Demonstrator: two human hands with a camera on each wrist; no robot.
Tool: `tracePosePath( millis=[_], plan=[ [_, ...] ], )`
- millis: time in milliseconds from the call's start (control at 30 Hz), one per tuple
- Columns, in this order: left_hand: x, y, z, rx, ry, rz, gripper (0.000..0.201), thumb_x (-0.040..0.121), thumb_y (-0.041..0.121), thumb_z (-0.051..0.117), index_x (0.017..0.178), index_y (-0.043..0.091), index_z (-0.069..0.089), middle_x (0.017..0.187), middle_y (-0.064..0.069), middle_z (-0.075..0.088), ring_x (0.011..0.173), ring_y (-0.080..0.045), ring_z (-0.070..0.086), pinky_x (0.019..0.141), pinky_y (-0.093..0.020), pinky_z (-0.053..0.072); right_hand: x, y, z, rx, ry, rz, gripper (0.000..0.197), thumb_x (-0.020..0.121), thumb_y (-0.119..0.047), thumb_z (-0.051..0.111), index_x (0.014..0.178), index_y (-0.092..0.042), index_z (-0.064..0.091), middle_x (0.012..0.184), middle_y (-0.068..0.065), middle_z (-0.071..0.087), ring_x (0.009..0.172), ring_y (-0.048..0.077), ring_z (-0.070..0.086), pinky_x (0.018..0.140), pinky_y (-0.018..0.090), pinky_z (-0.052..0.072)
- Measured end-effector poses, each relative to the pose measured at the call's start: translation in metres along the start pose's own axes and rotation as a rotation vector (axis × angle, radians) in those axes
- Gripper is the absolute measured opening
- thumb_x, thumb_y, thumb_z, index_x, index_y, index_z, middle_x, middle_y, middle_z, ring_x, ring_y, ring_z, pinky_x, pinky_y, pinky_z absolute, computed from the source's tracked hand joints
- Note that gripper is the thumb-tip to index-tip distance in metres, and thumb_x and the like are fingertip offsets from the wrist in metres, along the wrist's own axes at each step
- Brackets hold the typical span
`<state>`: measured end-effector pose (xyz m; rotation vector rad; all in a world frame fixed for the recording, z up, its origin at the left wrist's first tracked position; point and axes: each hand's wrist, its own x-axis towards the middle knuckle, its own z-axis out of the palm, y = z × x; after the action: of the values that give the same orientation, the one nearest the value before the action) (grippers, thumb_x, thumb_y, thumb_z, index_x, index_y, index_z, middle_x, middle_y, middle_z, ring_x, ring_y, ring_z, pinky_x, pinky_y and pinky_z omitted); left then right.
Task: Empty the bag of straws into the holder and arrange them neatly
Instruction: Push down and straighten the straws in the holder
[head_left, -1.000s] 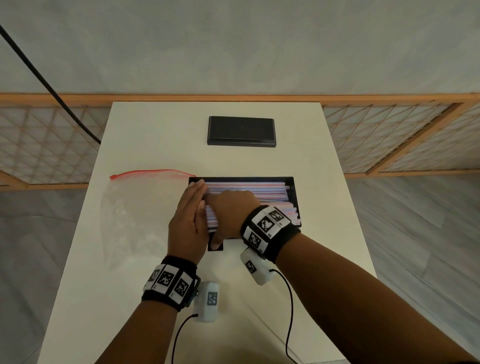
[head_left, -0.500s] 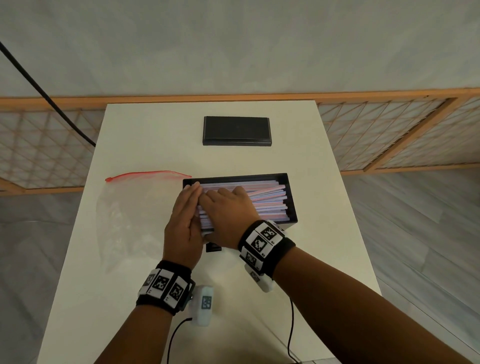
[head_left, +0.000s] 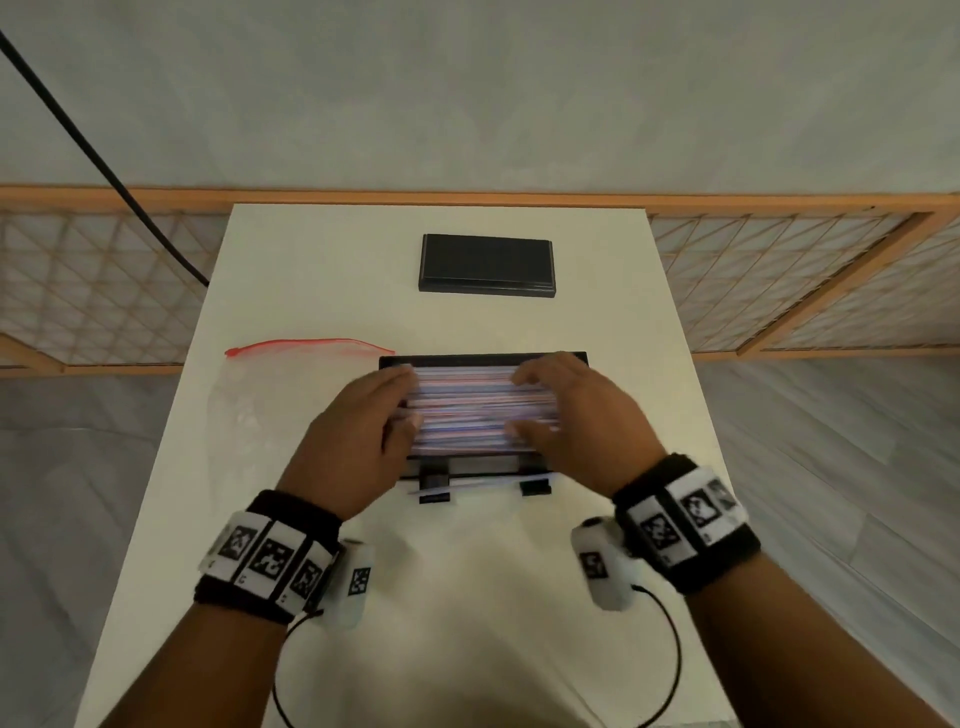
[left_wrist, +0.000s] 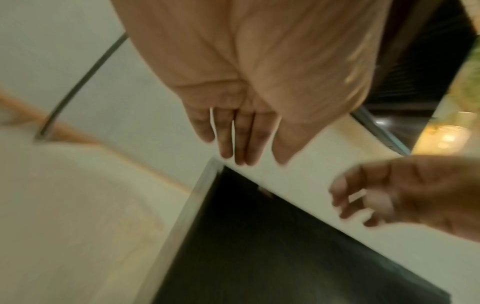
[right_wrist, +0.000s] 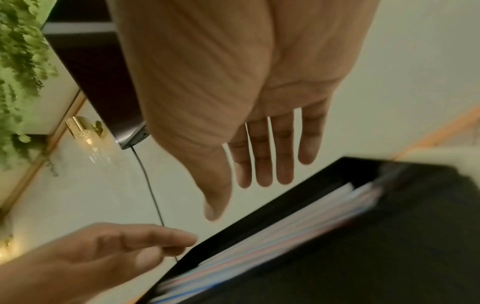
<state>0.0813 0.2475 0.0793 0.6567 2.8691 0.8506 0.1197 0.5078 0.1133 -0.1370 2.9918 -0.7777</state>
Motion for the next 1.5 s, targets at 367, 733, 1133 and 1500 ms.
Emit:
tracePosePath(
  millis=[367, 733, 1133, 1500],
  plan=[
    [0.037, 0.02, -0.031, 0.209, -0.337, 0.01, 0.058, 0.097, 0.04, 0.063, 0.15, 0.021, 0.047, 0.155, 0.003, 0.049, 0.134, -0.019, 0.053, 0.109, -0.029, 0.04, 0.015, 0.013, -0.012, -0.117, -0.14, -0.043, 0.043, 0.089, -0.031, 0.07, 0.13, -0.024, 0.06, 0.127, -0.001, 0.062, 0.107, 0.021, 0.063, 0.091, 0.037, 0.054],
    [0.031, 0.017, -0.01, 0.069, -0.226, -0.065, 0.048, 0.105, 0.034, 0.051, 0.15, 0.02, 0.049, 0.156, 0.002, 0.049, 0.14, -0.016, 0.047, 0.109, -0.02, 0.029, -0.063, -0.007, 0.11, 0.806, -0.388, 0.763, 0.024, 0.098, -0.035, 0.064, 0.093, -0.013, 0.072, 0.076, 0.001, 0.076, 0.06, 0.014, 0.07, 0.058, 0.03, 0.053],
    [0.029, 0.014, -0.006, -0.023, -0.169, -0.064, 0.04, 0.107, 0.026, 0.046, 0.145, 0.019, 0.055, 0.151, 0.004, 0.053, 0.139, -0.014, 0.047, 0.109, -0.016, 0.027, -0.046, -0.014, 0.153, 1.656, 0.072, 1.312, 0.013, 0.099, -0.014, 0.06, 0.109, -0.012, 0.069, 0.074, 0.001, 0.072, 0.055, 0.013, 0.063, 0.052, 0.025, 0.047],
    [0.036, 0.005, -0.027, -0.315, 0.008, -0.058, 0.034, 0.109, 0.024, 0.042, 0.133, 0.023, 0.066, 0.129, 0.011, 0.068, 0.121, -0.005, 0.061, 0.101, -0.011, 0.04, -0.042, -0.074, 0.024, 1.578, 0.092, 0.825, 0.014, 0.1, -0.011, 0.059, 0.091, -0.006, 0.068, 0.072, 0.011, 0.073, 0.057, 0.017, 0.069, 0.052, 0.022, 0.052]
  ],
)
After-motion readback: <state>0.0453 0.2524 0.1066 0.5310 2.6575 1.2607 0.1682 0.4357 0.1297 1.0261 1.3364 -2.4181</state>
